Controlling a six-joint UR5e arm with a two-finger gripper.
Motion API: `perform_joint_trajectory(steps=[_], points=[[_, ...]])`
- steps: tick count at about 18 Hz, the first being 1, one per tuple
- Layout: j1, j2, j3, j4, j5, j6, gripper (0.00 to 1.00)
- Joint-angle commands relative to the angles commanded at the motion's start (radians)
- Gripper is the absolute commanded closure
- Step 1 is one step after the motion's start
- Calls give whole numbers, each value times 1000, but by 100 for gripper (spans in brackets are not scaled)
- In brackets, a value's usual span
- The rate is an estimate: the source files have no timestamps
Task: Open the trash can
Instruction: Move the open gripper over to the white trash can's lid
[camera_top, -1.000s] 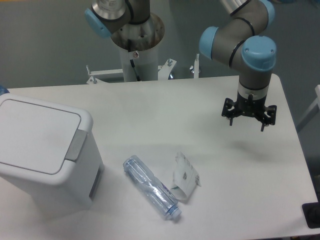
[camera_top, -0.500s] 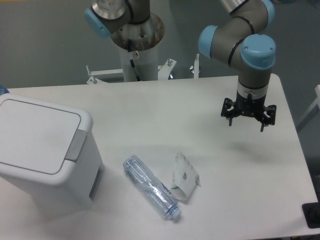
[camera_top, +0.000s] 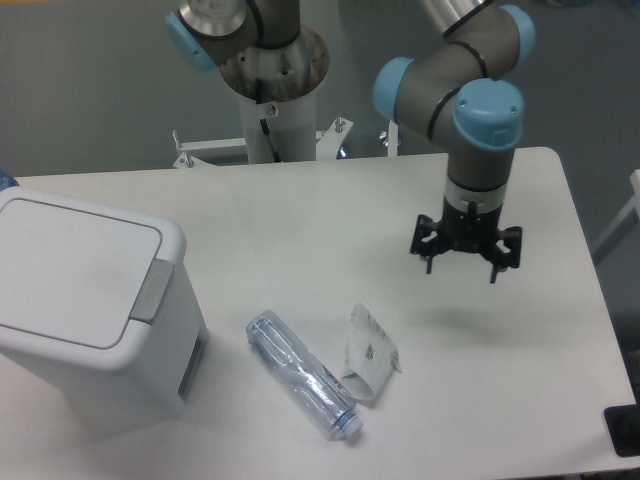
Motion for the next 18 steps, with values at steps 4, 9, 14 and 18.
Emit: perform_joint_trajectory(steps=[4,9,14,18], points=[[-45,15,40,2,-14,-121,0],[-68,9,182,0,-179,-368,0],[-126,15,259,0,-216,-499,0],[-170,63,259,-2,-232,-525,0]])
